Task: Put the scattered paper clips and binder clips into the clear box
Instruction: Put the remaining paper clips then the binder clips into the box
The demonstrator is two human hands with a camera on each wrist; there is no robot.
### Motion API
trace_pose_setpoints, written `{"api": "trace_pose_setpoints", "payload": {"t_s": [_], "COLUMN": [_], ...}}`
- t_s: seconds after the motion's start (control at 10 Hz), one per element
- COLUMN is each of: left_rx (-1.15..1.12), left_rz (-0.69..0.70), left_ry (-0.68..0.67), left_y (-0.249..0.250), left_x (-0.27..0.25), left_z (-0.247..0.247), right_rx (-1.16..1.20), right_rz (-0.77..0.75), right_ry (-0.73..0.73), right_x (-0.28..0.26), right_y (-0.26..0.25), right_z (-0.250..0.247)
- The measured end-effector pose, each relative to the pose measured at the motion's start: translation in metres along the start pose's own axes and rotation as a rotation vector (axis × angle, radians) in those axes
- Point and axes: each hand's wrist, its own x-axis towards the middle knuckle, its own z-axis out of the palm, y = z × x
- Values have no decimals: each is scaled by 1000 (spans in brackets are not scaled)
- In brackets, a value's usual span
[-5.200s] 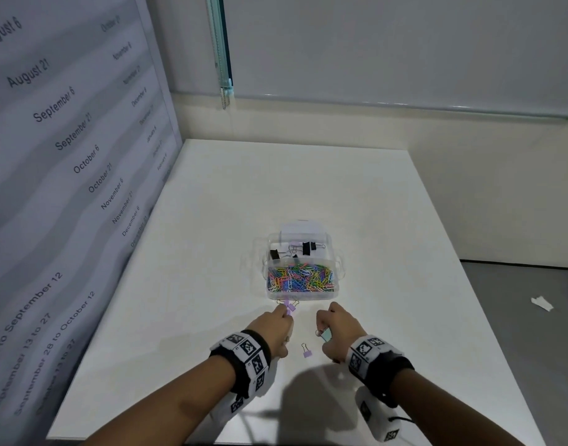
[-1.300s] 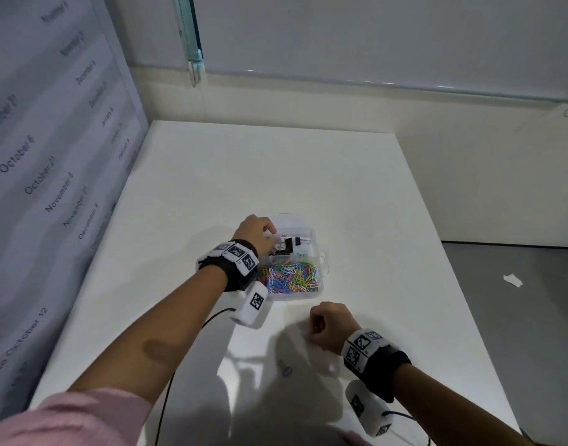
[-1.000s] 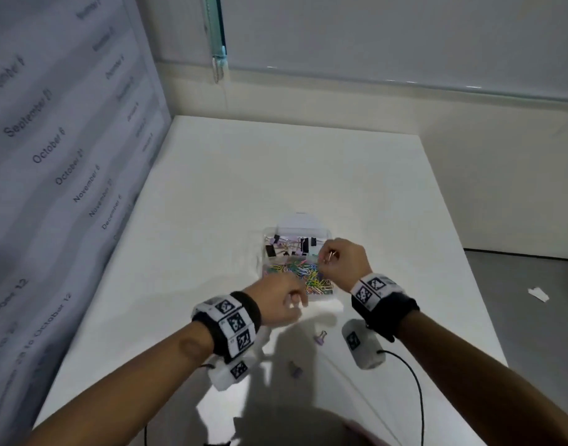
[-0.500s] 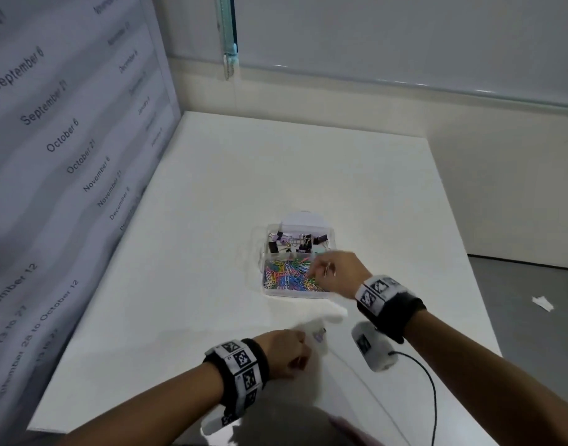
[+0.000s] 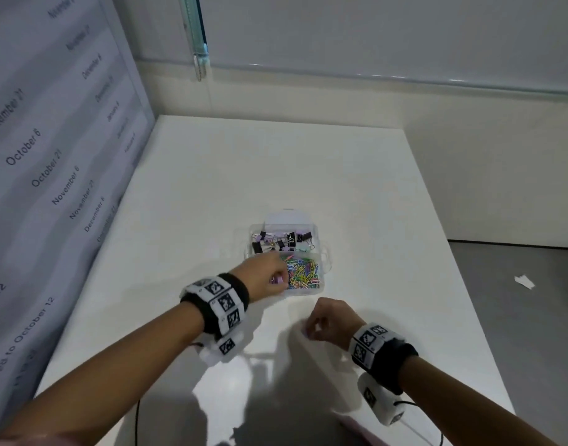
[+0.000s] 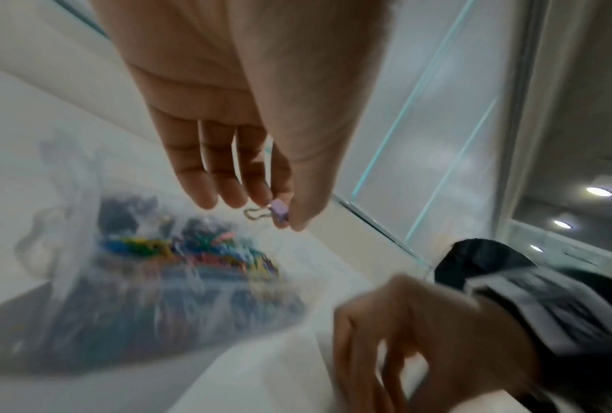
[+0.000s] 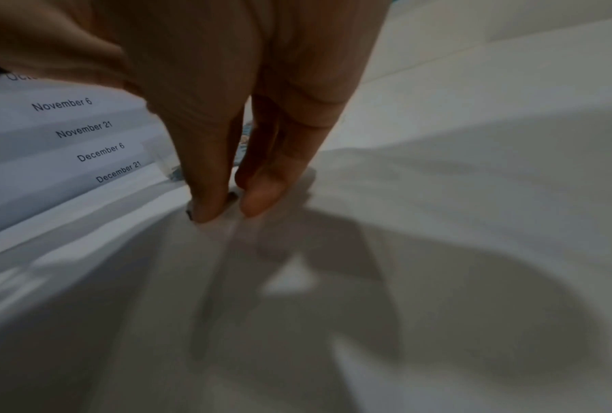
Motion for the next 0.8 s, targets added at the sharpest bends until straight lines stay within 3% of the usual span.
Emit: {"api": "trace_pose_setpoints", "payload": {"t_s": [0.2,0.4,0.5,0.6,0.7,0.8], "left_rx": [-96,-92,-153,-212,-182,-172], "left_rz": [-301,-414,-439,-457,-473,-499], "left_ry": [264,391,343,205,124,149], "left_y": [-25,-37,-44,-49,-42,-37], "left_x": [40,22,1,-21,-29,-33], "left_z": [-22,-7,-2,5,5,7], "right_rx": [-23,-32,64,133,142,177], "right_rz": [75,149,142,162,228,251], "right_ry": [24,-28,157,310,367,397], "right_x": [-1,-11,5,34,64,70], "right_y": [0,-23,-45,-61,-63,-59], "right_z": [2,-11,-43,-74,-90,-96]}}
